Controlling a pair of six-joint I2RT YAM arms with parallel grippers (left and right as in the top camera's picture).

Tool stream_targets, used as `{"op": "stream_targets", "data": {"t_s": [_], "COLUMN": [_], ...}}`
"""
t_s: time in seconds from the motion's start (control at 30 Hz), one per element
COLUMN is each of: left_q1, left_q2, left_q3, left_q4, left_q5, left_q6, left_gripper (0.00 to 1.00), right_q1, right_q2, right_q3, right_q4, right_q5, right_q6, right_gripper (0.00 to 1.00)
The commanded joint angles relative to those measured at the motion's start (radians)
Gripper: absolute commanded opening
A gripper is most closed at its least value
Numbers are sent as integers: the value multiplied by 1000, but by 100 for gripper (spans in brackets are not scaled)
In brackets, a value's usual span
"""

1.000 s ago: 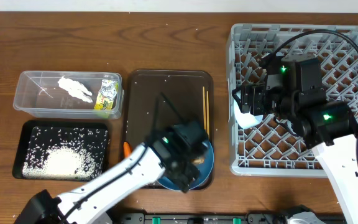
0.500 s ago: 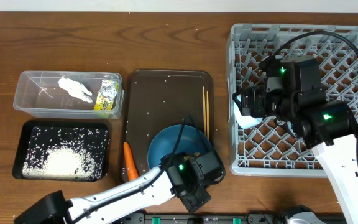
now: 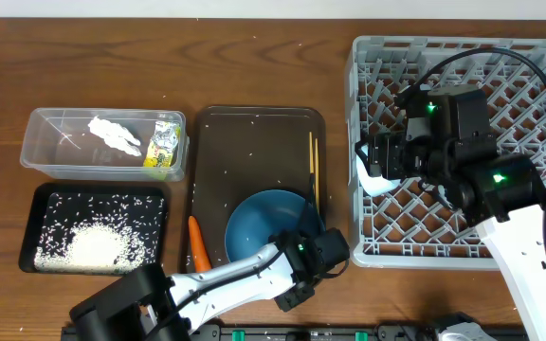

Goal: Sort waste into correct bins and load items into the dishwasher rack
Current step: 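Grasp the rim of the blue plate with the left gripper, then lift the blue plate off the brown tray with the left gripper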

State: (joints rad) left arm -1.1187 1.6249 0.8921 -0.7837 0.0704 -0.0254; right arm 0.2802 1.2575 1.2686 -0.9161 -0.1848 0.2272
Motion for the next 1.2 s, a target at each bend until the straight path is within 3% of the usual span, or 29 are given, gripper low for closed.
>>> {"op": "stream_targets", "data": {"t_s": [0.0,0.13,0.37,0.47,0.83,0.93,1.17], "left_q1": [34,109,239,266,325,325,342], "left_q2": [-12,-13,-14,-14,-18,-17,20], "left_q3": [8,28,44,43,44,43,43], "left_q4": [-2,2,60,93,121,135,184], "left_q5": [-64,-64,-53,-56,-56,-58,-64], "left_q6": [3,2,12,19,33,34,74], "left_gripper": [37,30,27,7,6,12,13], "right_q1": [22,22,22,22,22,22,22], "right_q2": [5,5,5,5,5,5,5], "right_q3": [12,12,12,12,12,12,12], "right_q4": [0,0,1,2,1,1,-1], "right_q5": [5,5,5,5,5,5,5], "right_q6": [5,5,5,5,5,5,5], "right_gripper": [79,78,79,78,78,78,78]}}
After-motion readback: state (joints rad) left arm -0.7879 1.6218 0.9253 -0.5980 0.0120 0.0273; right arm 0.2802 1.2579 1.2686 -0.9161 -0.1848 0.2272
